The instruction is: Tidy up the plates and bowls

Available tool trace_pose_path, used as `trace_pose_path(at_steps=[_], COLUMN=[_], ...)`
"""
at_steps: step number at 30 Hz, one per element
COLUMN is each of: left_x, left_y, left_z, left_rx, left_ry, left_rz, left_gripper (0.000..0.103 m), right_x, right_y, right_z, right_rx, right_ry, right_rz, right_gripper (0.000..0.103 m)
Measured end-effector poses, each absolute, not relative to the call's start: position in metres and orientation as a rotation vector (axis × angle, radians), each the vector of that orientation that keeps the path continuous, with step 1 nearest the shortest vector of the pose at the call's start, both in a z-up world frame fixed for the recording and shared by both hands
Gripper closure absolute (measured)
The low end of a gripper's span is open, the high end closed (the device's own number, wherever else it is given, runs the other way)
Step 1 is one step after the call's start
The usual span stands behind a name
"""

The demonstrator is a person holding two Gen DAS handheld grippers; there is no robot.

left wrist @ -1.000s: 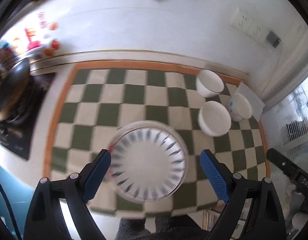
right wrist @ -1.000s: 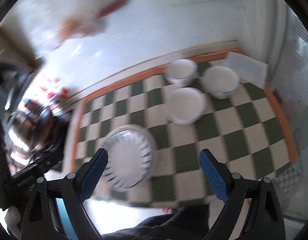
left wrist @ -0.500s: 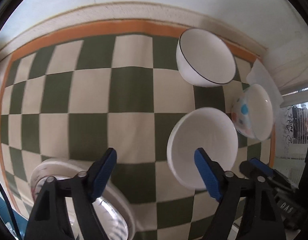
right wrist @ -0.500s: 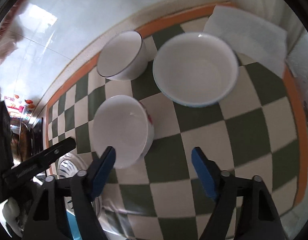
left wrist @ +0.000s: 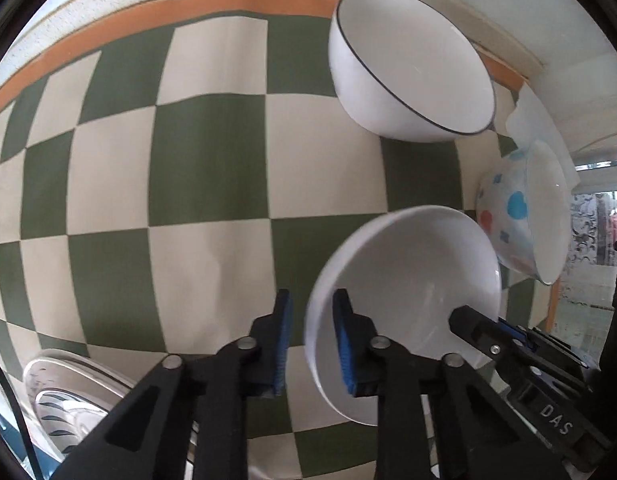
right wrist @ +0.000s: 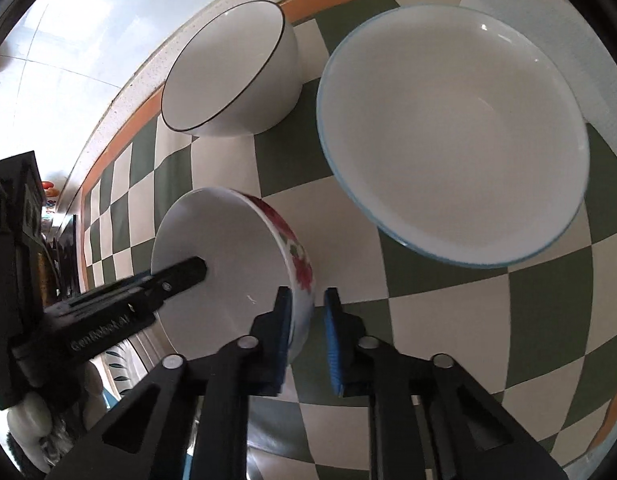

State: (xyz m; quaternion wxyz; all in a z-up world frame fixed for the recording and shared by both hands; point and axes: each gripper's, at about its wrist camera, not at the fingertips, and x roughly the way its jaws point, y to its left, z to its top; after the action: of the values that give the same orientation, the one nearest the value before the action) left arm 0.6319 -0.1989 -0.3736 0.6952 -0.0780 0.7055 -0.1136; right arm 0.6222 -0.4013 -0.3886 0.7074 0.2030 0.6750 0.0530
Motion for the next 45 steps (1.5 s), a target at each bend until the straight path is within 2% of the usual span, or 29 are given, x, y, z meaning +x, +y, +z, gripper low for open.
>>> trace_pose_path(at_steps=[13, 26, 38, 45], left_x=[0.613, 0.57, 0.531, 0.534], left_y=[-0.217, -0.222, -0.223, -0.233], left_z=[-0.35, -0.331, -0.36, -0.366], left_rx=[-0.143, -0.112, -0.094, -0.076], left_ry=[1.532, 1.53, 1.61, 1.612], left_rz=[-0.326, -0.393, -0.395, -0.399], left_gripper=[0.087, 0.087, 0.087, 0.087], right_x=[0.606, 0.545, 0.499, 0.492], right_y=[-0.387, -0.401, -0.411, -0.411], right_z=[-0.367, -0.332, -0.362, -0.374], right_rx=[0.42, 0.408, 0.441, 0.435], right_ry=[1.475, 1.464, 1.533, 1.553], right_rz=[0.091, 0.096, 0.1, 0.086], right_gripper=[0.092, 0.091, 0.091, 0.091])
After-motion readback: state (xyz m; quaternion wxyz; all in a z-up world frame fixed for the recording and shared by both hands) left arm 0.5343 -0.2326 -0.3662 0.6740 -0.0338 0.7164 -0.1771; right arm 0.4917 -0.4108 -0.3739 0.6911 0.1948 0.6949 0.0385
